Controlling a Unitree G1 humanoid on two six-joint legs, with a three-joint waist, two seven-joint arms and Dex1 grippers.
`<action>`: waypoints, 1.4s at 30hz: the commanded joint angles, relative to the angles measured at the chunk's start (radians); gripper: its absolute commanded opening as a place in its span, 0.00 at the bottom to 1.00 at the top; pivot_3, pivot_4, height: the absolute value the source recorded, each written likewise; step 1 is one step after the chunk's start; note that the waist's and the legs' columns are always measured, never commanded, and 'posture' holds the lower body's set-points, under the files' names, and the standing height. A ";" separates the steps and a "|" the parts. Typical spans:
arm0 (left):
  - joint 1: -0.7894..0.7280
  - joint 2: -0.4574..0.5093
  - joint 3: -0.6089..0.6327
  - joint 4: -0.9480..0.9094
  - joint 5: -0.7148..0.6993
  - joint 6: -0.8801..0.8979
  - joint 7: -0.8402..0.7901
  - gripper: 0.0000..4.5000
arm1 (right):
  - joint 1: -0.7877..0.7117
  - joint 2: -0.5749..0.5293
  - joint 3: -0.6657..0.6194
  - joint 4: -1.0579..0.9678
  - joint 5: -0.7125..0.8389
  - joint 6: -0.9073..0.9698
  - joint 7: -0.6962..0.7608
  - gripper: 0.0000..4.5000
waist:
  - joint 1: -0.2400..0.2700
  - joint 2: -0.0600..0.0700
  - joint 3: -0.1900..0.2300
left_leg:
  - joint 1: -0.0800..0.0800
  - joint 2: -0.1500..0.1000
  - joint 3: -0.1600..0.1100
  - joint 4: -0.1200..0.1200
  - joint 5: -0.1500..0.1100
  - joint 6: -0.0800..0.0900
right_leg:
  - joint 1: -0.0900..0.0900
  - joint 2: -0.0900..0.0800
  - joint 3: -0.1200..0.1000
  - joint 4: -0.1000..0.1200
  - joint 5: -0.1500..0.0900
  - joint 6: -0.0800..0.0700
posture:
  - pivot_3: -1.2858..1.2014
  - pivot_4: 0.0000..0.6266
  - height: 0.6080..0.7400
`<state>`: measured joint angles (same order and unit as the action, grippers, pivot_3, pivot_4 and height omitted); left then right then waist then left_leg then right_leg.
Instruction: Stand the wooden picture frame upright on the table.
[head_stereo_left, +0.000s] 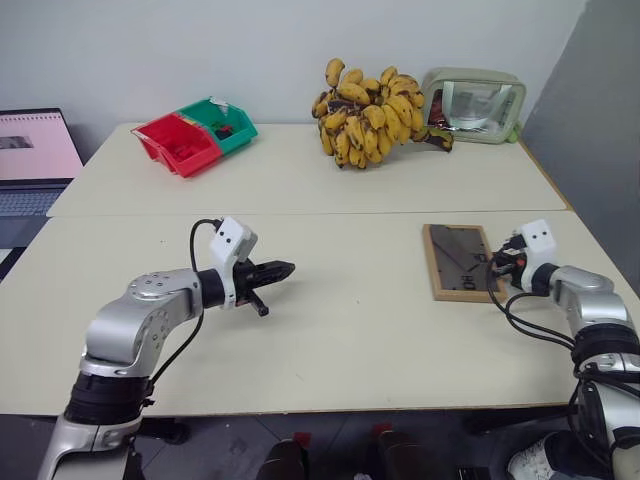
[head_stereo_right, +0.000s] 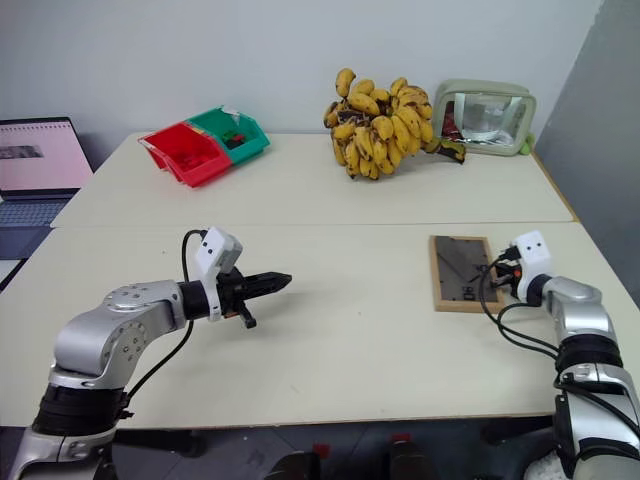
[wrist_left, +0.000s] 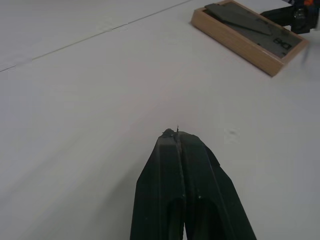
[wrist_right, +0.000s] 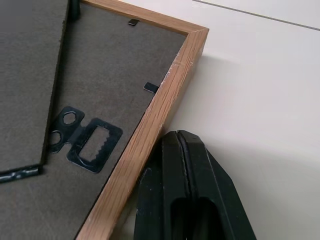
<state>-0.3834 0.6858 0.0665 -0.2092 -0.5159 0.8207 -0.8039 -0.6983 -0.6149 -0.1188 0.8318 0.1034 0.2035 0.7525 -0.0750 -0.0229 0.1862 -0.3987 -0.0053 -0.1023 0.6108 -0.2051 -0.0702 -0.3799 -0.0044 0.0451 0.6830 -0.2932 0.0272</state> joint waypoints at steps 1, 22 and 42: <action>0.039 0.073 0.057 -0.068 -0.049 0.019 -0.059 0.01 | -0.031 0.035 0.014 -0.016 0.018 -0.019 0.039 0.00 | -0.005 0.000 0.000 | 0.000 0.000 0.000 0.000 0.000 0.000 | 0.000 0.000 0.000 0.000 0.000 0.000 | 0.52 0.24 1.00; 0.141 0.214 0.192 -0.088 -0.084 0.035 -0.078 0.01 | 0.213 0.256 0.096 -0.608 0.081 0.340 -0.049 0.00 | -0.005 0.000 0.000 | -0.001 0.002 -0.003 -0.001 0.000 0.000 | -0.001 -0.001 -0.001 0.001 0.000 0.000 | 0.52 0.24 1.00; 0.168 0.258 0.196 -0.102 -0.110 0.063 -0.087 0.01 | 0.328 0.386 0.212 -0.987 0.118 0.603 -0.195 0.00 | -0.005 0.000 0.000 | -0.001 0.002 -0.003 -0.001 0.000 0.000 | -0.003 0.000 -0.001 0.002 0.000 0.000 | 0.52 0.24 1.00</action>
<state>-0.2097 0.9260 0.2316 -0.2848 -0.6152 0.8877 -0.8862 -0.3671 -0.2289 0.0865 -0.1157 0.2028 0.8094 0.5611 -0.0799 -0.0227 0.1861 -0.3998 -0.0033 -0.1052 0.6099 -0.2052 -0.0701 -0.3825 -0.0043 0.0440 0.6848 -0.2934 0.0268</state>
